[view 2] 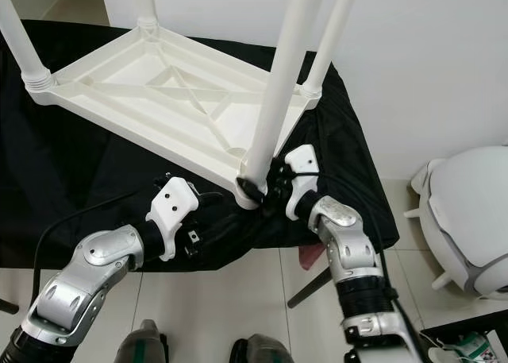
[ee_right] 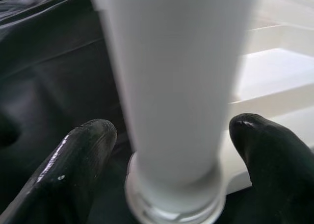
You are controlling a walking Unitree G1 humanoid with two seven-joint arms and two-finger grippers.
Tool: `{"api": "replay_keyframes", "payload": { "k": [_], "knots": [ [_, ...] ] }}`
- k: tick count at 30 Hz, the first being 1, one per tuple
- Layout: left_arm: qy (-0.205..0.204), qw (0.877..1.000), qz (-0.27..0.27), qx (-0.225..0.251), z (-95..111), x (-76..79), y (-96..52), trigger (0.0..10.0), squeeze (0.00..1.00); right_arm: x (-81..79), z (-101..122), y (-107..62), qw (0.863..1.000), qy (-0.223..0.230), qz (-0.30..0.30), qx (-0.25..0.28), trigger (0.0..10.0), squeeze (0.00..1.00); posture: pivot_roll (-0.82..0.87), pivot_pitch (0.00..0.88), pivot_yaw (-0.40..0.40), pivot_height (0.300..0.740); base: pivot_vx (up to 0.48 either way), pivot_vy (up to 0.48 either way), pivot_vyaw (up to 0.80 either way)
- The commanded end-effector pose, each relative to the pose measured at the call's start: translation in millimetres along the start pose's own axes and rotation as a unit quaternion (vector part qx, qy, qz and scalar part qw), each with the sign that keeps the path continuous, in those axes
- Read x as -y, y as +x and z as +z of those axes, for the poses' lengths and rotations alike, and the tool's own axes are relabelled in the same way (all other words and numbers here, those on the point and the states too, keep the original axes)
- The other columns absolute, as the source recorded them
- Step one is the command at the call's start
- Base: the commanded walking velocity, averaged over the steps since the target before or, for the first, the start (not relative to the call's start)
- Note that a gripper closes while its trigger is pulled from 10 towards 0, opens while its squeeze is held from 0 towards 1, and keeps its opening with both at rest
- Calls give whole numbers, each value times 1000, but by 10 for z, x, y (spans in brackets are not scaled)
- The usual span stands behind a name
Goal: Building children table
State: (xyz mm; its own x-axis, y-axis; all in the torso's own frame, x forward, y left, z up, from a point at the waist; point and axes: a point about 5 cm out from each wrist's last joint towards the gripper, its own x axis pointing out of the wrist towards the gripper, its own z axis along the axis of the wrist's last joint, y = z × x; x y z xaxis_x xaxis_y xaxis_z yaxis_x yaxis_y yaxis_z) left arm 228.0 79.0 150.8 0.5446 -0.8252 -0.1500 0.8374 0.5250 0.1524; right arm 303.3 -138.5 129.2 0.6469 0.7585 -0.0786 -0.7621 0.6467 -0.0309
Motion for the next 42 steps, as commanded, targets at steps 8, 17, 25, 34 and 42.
{"api": "replay_keyframes", "payload": {
  "k": [8, 17, 25, 34, 42],
  "knots": [
    [-2, 1000, 7, 4, 27, -24, 3, 10000, 0, 84, 66, 285, 997, -43, 64, -5, 4667, 0, 39, 9, -83, 740, 0, 0, 0],
    [-2, 1000, 9, 5, 30, -24, 10, 10000, 0, 127, 66, 323, 997, -37, 65, -9, 0, 0, 39, 13, -89, 740, 0, 0, 0],
    [-4, 1000, 10, 6, 30, -14, 11, 10000, 0, 118, -2, 258, 997, -26, 68, -5, 0, 0, 29, 17, -89, 740, 0, 0, 0],
    [-6, 1000, 5, 5, 18, -1, 15, 10000, 0, 162, -23, 157, 998, -28, -60, 5, 0, 0, 16, 23, -91, 740, 0, 0, 0],
    [-6, 1000, 3, 5, 16, 5, 14, 10000, 0, 23, 39, 102, 989, 8, -147, 32, 0, 0, 9, 32, -93, 740, 0, 0, 0]
  ]
}}
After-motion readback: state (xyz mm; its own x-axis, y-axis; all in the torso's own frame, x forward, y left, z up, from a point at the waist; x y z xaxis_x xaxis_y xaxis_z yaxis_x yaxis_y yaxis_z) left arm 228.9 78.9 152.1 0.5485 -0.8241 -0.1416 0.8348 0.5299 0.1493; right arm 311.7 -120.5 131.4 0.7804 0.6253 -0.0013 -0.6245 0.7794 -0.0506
